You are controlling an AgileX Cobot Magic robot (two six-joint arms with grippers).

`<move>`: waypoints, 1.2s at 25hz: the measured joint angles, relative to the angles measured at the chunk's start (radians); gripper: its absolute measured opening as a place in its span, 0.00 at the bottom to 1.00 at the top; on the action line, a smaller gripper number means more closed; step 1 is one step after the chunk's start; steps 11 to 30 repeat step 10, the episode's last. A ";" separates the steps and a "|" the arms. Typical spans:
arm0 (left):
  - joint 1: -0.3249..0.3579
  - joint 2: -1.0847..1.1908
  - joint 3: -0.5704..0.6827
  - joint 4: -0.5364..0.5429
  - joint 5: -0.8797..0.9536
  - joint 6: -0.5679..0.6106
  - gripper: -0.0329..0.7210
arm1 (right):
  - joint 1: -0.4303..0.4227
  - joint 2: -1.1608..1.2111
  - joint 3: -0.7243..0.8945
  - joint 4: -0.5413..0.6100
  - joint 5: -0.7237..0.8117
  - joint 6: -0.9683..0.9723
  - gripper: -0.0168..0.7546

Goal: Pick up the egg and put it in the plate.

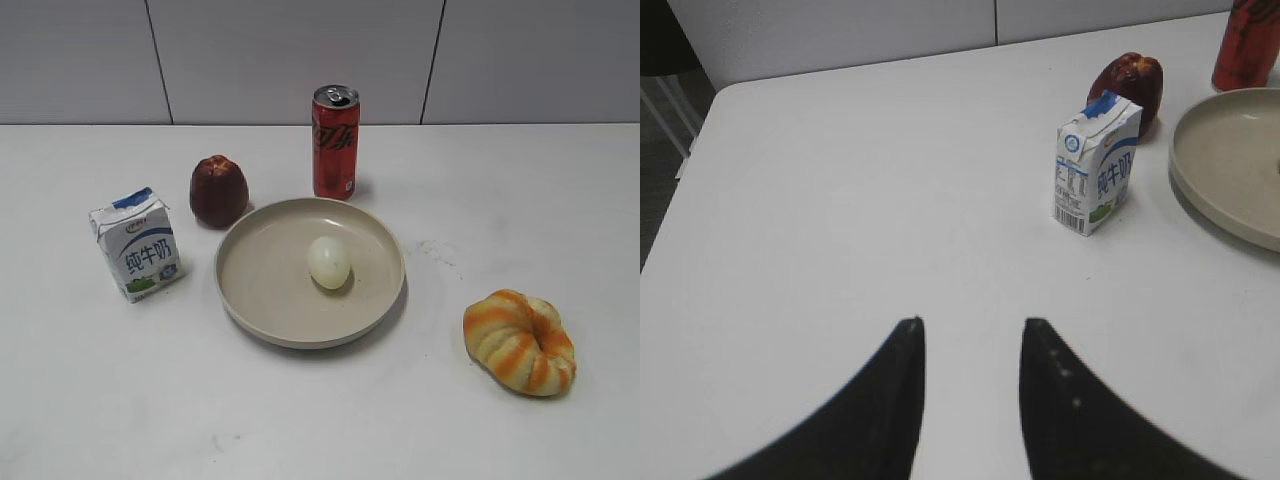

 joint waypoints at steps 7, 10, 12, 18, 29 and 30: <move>0.000 0.000 0.000 0.000 0.000 0.000 0.36 | -0.001 0.000 0.000 0.000 0.000 0.000 0.79; 0.000 0.000 0.000 0.000 0.000 0.000 0.36 | -0.001 0.000 0.000 0.000 0.000 0.000 0.79; 0.000 0.000 0.000 0.000 0.000 0.000 0.36 | -0.001 0.000 0.000 0.000 0.000 0.000 0.79; 0.000 0.000 0.000 0.000 0.000 0.000 0.36 | -0.001 0.000 0.000 0.000 0.000 0.000 0.79; 0.000 0.000 0.000 0.000 0.000 0.000 0.36 | -0.001 0.000 0.000 0.000 0.000 0.000 0.79; 0.000 0.000 0.000 0.000 0.000 0.000 0.36 | -0.001 0.000 0.000 0.000 0.000 0.000 0.79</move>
